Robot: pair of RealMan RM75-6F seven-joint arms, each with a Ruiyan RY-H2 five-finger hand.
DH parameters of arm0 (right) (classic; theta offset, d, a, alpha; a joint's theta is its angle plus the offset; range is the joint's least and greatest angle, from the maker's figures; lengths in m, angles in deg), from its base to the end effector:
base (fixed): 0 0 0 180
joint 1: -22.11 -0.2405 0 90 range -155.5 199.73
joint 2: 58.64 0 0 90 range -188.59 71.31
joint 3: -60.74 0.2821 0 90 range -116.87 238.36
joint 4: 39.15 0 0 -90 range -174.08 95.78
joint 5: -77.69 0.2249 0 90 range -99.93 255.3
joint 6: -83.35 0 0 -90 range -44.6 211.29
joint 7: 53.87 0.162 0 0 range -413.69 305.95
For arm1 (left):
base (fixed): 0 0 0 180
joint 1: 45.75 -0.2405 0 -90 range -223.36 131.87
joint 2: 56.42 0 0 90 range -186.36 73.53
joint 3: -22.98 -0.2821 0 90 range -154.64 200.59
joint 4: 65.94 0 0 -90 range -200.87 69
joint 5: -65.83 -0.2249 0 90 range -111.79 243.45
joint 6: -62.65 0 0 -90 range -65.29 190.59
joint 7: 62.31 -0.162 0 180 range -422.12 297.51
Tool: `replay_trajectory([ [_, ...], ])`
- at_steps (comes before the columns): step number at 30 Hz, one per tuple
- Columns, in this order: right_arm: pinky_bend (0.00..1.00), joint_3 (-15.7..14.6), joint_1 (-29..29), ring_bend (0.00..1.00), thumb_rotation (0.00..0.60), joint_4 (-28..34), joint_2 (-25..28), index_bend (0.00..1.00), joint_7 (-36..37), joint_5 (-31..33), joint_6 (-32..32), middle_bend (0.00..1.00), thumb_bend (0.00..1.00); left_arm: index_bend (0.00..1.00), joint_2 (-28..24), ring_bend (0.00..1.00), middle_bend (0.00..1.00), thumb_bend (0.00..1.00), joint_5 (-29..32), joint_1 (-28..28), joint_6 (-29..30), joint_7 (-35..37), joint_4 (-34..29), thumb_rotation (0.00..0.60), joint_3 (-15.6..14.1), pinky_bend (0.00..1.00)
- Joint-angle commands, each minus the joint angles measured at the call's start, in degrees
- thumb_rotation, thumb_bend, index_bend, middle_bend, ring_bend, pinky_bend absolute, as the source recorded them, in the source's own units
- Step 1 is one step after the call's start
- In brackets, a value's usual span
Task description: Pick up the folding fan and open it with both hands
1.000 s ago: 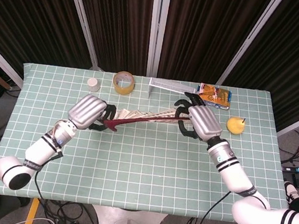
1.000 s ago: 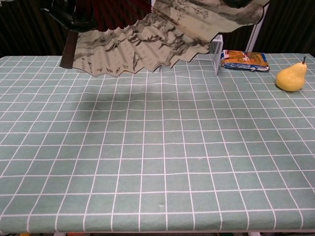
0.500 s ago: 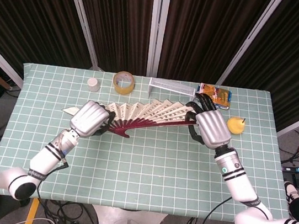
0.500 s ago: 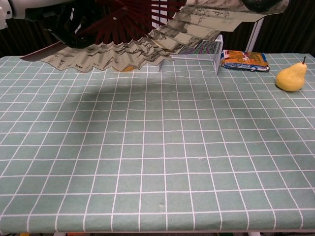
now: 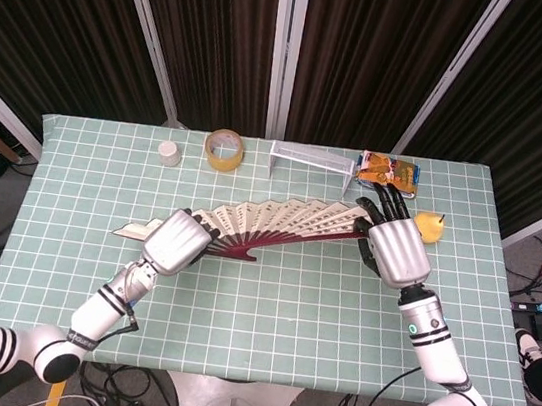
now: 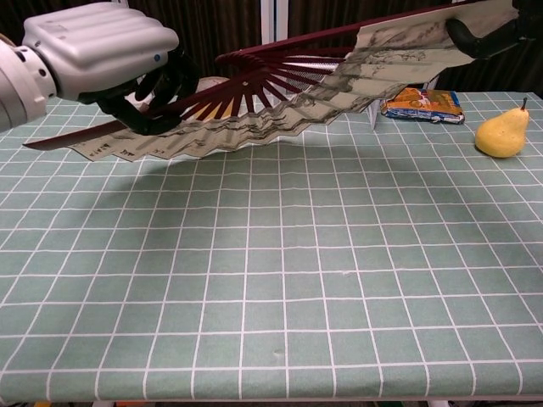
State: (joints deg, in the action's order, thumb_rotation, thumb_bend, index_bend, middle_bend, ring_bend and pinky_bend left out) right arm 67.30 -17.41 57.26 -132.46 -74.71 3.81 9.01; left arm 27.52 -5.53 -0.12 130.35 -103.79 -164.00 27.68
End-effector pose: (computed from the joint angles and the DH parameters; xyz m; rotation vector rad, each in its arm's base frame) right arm -0.1585 -0.3640 0.0799 1.7143 -0.5947 1.0858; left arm -0.1035 0.3423 -0.0050 -1.9696 -0.4054 -0.9395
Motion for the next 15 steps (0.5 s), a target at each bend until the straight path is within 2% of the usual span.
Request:
replay_trajectory([
  [1,0.0,-1.5,2.3,0.0,0.6,-4.0,-3.3,0.62,-1.1,-3.9,-3.5,0.21,0.62,0.58,2.0,0.64,0.67,0.4,-2.1,-0.5,1.3,-1.7,1.8,0.6,-0.8,0.68],
  [5,0.0,-2.4,4.2,0.0,0.6,-9.6,-7.1,0.6,-0.3,-7.5,-6.4,0.21,0.62,0.57,3.5,0.64,0.67,0.39,-3.5,-0.8,1.1,-2.8,3.0,0.6,-1.5,0.68],
  [7,0.0,-2.6,4.9,0.0,0.6,-11.7,-8.5,0.59,0.0,-8.7,-7.5,0.21,0.62,0.55,3.9,0.64,0.66,0.36,-4.0,-0.9,0.9,-2.9,3.3,0.6,-1.8,0.68],
  [12,0.0,-3.4,6.8,0.0,0.6,-15.9,-11.5,0.54,0.4,-11.7,-9.8,0.2,0.62,0.38,3.9,0.62,0.6,0.13,-5.0,-1.3,0.1,-1.9,2.7,0.6,-2.0,0.68],
  [15,0.0,-3.8,7.8,0.0,0.6,-17.0,-12.4,0.49,0.7,-12.6,-10.2,0.2,0.61,0.29,3.7,0.58,0.54,0.04,-4.9,-1.5,-0.7,-1.4,2.2,0.6,-2.0,0.68],
])
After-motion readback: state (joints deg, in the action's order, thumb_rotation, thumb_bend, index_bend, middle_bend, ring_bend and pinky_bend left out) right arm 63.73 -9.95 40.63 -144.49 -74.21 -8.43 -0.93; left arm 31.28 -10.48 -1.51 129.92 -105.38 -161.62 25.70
